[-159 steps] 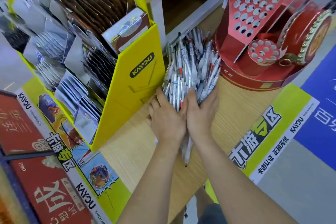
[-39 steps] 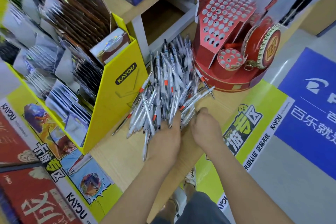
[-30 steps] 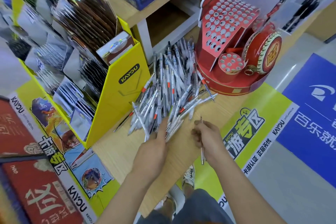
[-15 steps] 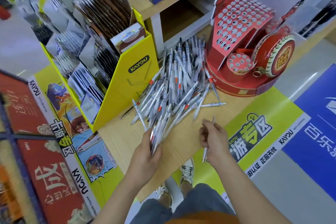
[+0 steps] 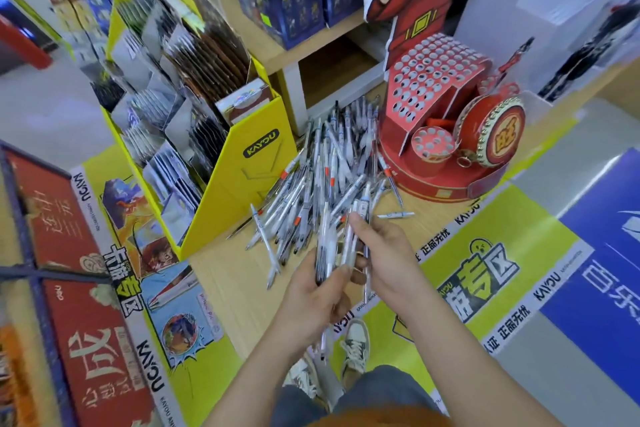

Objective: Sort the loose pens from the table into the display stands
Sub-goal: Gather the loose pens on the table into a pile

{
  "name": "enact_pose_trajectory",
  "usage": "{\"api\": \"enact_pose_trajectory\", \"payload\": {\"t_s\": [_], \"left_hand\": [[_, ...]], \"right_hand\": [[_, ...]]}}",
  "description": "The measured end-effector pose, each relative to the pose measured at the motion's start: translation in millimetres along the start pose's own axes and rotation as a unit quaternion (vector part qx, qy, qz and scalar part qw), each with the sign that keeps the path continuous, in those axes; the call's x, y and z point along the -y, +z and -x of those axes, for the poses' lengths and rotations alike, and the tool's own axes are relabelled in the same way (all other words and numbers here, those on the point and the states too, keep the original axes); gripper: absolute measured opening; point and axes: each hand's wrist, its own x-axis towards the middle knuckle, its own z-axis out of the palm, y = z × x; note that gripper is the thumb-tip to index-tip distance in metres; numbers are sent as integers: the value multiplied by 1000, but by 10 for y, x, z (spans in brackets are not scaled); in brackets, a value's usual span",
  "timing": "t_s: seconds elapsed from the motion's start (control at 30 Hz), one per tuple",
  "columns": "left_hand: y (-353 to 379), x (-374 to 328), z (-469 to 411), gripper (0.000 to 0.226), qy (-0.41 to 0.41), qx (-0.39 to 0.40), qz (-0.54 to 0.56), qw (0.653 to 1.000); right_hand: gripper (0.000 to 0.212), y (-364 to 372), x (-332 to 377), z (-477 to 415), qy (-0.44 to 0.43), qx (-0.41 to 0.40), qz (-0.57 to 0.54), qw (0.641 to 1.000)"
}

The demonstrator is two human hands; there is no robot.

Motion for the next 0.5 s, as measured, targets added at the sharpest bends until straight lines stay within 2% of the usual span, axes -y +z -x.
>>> {"api": "enact_pose_trajectory", "payload": {"t_s": [0.1, 0.3, 0.4, 0.5], "left_hand": [[-24, -108, 32, 13, 0, -13, 8, 1000], [-128, -297, 165, 13, 32, -17, -44, 998], [-201, -426, 256, 14, 28, -44, 65, 997], [-202, -654, 271, 14, 4, -60, 209, 976]], "right_hand": [[26, 37, 102, 44, -13, -35, -66, 997], [23, 125, 276, 146, -53, -92, -80, 991], [27, 108, 414, 239, -63, -64, -178, 980], [25, 118, 463, 398, -47, -18, -207, 977]]}}
